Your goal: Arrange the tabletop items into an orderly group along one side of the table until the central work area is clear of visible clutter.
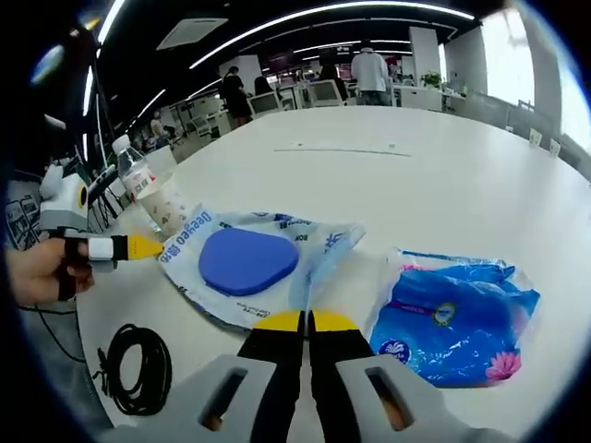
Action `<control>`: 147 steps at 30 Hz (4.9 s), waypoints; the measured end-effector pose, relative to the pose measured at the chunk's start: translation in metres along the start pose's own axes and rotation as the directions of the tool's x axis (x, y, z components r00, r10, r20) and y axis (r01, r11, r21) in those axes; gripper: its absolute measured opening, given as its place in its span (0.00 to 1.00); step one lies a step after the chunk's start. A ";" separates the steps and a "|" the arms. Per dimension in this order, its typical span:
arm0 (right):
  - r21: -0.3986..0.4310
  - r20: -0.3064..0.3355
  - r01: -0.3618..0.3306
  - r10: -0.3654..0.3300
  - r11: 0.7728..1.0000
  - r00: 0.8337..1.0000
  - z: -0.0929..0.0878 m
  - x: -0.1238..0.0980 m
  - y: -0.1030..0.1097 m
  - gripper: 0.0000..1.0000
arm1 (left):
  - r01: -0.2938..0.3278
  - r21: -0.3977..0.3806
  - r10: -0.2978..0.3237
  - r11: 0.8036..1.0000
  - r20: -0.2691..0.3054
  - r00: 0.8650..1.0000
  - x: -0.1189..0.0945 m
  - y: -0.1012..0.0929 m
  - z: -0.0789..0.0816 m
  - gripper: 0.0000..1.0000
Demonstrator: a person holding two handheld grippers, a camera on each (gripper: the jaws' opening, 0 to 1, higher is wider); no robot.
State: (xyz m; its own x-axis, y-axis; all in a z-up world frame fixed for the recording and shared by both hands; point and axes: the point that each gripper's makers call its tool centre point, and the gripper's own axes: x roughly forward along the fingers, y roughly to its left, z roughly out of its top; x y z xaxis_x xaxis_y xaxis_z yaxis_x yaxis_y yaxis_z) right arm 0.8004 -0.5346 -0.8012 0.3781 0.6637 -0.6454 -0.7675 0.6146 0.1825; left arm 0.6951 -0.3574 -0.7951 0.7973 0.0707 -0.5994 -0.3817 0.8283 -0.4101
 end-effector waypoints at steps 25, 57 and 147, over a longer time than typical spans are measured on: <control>-0.017 -0.021 0.020 -0.020 1.000 1.000 -0.009 0.002 -0.002 0.02 | -0.009 0.001 0.009 1.000 0.000 1.000 0.001 0.003 -0.010 0.00; -0.077 0.156 -0.037 0.049 0.996 0.987 0.035 -0.039 0.040 0.50 | -0.031 0.051 0.029 0.998 0.047 0.998 -0.042 -0.001 0.019 0.77; -0.032 -0.126 -0.318 0.311 0.948 0.942 -0.081 -0.051 0.143 0.32 | -0.008 0.087 0.027 0.996 -0.219 0.975 -0.078 -0.020 -0.091 0.33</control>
State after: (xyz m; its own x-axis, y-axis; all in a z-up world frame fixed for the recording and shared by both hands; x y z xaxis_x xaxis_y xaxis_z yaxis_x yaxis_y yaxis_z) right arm 0.6294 -0.5144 -0.8022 0.0517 0.7626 -0.6447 -0.8641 0.3578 0.3539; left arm 0.5979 -0.4297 -0.8027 0.6653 -0.0303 -0.7460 -0.3459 0.8729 -0.3440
